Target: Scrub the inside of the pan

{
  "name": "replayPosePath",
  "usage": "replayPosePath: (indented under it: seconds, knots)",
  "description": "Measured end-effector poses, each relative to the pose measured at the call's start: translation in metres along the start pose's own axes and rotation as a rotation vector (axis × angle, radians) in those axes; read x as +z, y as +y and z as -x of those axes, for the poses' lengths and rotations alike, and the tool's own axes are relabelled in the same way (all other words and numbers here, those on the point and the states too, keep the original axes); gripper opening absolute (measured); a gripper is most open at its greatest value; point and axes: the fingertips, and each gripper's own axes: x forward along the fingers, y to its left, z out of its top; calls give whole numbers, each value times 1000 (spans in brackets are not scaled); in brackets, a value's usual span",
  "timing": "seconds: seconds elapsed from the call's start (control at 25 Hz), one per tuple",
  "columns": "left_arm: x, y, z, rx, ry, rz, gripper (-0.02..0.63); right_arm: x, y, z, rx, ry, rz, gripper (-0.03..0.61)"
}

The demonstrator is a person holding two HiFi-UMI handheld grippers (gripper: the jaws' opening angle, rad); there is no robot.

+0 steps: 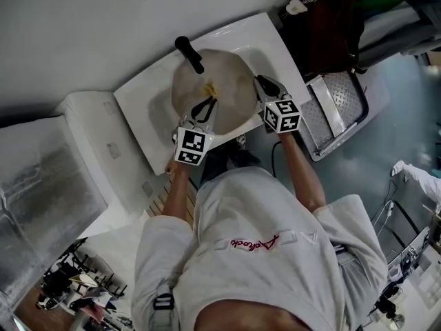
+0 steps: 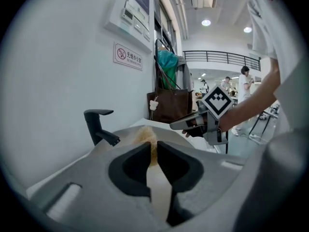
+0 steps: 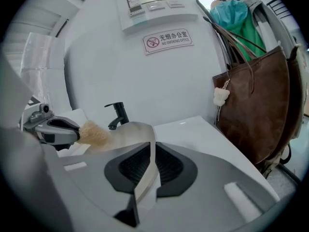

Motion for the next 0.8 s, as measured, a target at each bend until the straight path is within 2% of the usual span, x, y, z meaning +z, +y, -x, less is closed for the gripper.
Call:
replayPosePath:
  seconds: [0.12, 0.4, 0.64, 0.8]
  knots:
    - [12, 5, 8, 47, -57, 42, 43, 8, 6, 10, 10, -29, 1, 6]
    - [40, 19, 38, 180, -215, 196, 41, 34, 27, 36, 56, -118, 10, 6]
    - [39, 19, 57, 260, -248, 253, 41, 42, 41, 54, 111, -160, -10, 6]
    - [37, 16, 63, 281, -250, 249, 41, 46, 44, 67, 116, -179, -2, 6]
